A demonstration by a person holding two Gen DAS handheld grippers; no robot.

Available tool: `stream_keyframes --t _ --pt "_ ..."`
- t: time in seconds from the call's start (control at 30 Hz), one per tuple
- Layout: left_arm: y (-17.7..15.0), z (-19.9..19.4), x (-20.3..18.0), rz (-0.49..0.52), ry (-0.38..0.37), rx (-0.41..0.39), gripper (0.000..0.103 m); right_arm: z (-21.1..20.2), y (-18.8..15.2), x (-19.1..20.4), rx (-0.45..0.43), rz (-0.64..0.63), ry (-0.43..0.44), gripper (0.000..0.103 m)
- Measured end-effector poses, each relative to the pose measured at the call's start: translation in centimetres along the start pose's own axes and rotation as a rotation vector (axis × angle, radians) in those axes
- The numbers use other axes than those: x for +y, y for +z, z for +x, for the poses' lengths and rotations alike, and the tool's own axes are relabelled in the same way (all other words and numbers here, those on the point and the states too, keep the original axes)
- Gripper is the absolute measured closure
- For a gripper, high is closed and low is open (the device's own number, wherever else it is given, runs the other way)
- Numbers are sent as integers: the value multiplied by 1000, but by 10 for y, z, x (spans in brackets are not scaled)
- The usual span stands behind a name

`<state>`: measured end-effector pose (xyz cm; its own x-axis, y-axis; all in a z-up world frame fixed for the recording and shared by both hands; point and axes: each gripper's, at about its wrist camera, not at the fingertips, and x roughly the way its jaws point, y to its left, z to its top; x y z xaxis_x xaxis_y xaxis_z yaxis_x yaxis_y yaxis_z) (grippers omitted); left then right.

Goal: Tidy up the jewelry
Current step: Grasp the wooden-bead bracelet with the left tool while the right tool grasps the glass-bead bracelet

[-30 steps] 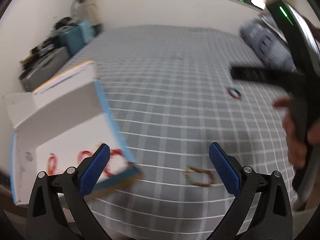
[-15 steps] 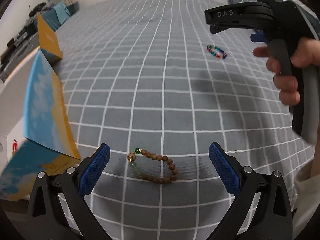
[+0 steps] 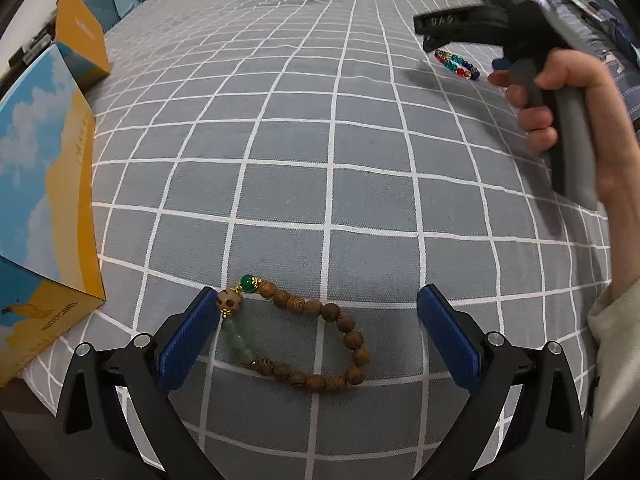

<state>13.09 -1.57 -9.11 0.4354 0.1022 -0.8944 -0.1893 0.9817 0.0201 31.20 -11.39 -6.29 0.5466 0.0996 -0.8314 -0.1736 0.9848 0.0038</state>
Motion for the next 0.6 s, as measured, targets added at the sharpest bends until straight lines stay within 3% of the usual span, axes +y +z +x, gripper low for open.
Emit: stream_keyframes --t 0.17,0.23,0.4,0.47,0.5,0.53,0.6 --pt "-3 1 -1 10 -9 3 11 16 -3 -6 18 13 19 8" --pt "-4 -2 1 9 -19 8 20 18 -1 -9 17 11 22 9" --pt "-8 -9 -2 26 -28 15 46 17 0 -5 19 -18 24 34" --pt "-9 -11 -3 38 -34 19 58 16 -1 -2 23 -25 30 57" --pt "-9 -12 -3 39 -36 21 72 15 -1 -1 27 -31 36 63" --pt "-9 -14 -4 45 -40 27 87 15 -1 1 30 -35 36 80" --pt "-10 -16 -5 49 -47 31 88 14 -1 3 29 -29 23 86"
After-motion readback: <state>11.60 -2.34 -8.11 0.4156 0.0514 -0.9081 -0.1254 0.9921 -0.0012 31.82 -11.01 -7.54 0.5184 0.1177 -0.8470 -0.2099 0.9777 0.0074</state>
